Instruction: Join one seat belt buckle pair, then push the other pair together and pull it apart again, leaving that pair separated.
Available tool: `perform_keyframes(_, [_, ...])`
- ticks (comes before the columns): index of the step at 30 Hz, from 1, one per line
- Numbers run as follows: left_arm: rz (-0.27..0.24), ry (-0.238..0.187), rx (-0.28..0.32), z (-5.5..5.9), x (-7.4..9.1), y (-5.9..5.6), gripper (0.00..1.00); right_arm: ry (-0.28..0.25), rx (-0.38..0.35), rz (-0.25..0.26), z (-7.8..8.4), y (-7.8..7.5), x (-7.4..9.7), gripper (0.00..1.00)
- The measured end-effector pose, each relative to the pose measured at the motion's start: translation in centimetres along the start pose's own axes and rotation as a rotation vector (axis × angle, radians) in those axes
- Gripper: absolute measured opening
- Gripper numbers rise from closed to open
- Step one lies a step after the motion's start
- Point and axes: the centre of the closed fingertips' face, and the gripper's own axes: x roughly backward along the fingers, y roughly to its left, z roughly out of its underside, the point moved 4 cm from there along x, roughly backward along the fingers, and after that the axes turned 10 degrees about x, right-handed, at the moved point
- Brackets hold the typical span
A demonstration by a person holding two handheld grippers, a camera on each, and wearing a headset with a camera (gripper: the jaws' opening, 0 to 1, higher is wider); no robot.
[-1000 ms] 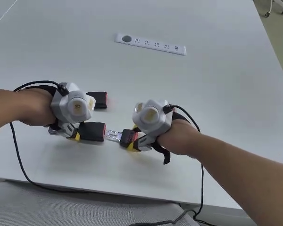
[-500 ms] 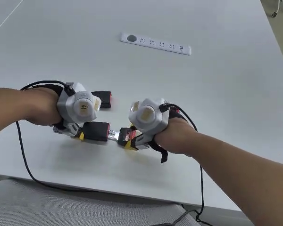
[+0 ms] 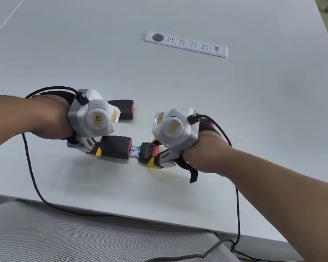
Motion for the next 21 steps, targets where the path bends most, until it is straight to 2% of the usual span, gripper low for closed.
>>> perform_keyframes(10, [0.011,0.028,-0.026,-0.23,-0.04,-0.02,0.29,0.005,0.011,-0.005,-0.54,-0.25,-0.25,0.32])
perform_keyframes(16, [0.013,-0.002,-0.007,-0.10,0.12,0.01,0.28,0.012,0.013,-0.008,-0.65,-0.37,-0.35,0.32])
perform_keyframes(21, [0.014,0.009,-0.004,-0.18,0.10,0.01,0.28,0.020,0.012,-0.007,-0.73,-0.39,-0.41,0.32])
